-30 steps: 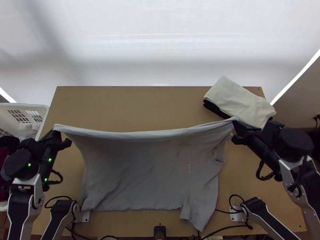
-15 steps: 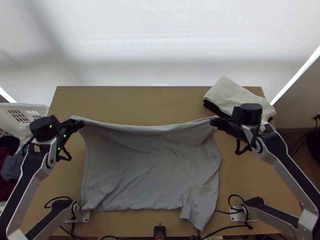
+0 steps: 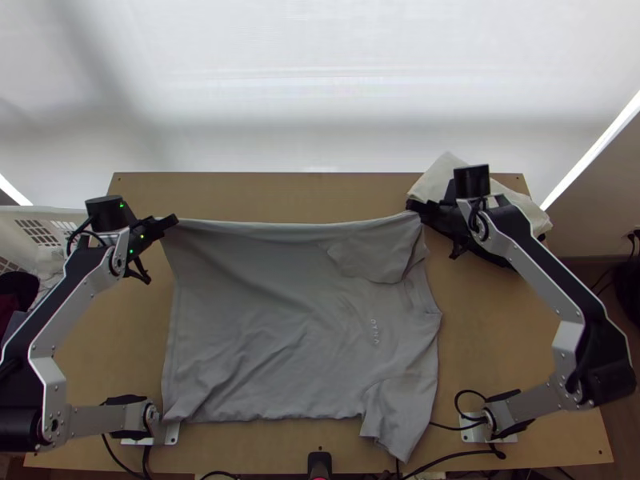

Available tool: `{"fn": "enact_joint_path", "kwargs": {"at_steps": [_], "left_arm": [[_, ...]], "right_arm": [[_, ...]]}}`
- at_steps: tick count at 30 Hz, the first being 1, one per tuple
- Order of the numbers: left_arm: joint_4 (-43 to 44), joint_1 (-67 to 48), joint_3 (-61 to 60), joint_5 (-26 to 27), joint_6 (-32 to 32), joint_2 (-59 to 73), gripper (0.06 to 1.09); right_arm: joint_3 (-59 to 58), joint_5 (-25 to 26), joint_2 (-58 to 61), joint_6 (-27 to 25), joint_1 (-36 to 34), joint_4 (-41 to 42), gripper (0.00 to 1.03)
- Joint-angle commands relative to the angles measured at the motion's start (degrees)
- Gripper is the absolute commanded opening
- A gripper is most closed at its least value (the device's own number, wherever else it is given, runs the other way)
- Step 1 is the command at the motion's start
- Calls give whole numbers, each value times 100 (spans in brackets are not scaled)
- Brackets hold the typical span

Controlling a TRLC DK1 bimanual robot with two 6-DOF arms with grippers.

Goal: Fold the t-shirt

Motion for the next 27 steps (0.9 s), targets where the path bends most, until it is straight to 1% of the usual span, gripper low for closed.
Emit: {"fn": "enact_joint_path", "kwargs": {"at_steps": [1,8,13,18,23,27], "left_arm": [[96,46,372,-9,-57,365,10],[-10,54,979,26,-57,1174,10],[-10,90,1348,35,-57,1640,10],[-45,151,1770,35,-57,2070,10],[-229,177,2262,35,-57,2439,9],[-581,221,2701,53,-83,2694,10]], "right_arm": [[431,98,501,135,-88,1,3],[1371,98,1406,126,-115,-263,3],[1960,107,1881,91,-176,-333,3],[2672,151,2364,82,-255,-570,3],[3498,151,2830,100,-264,-939,3],[4192,177,3182,118,-255,-1423,3]]}}
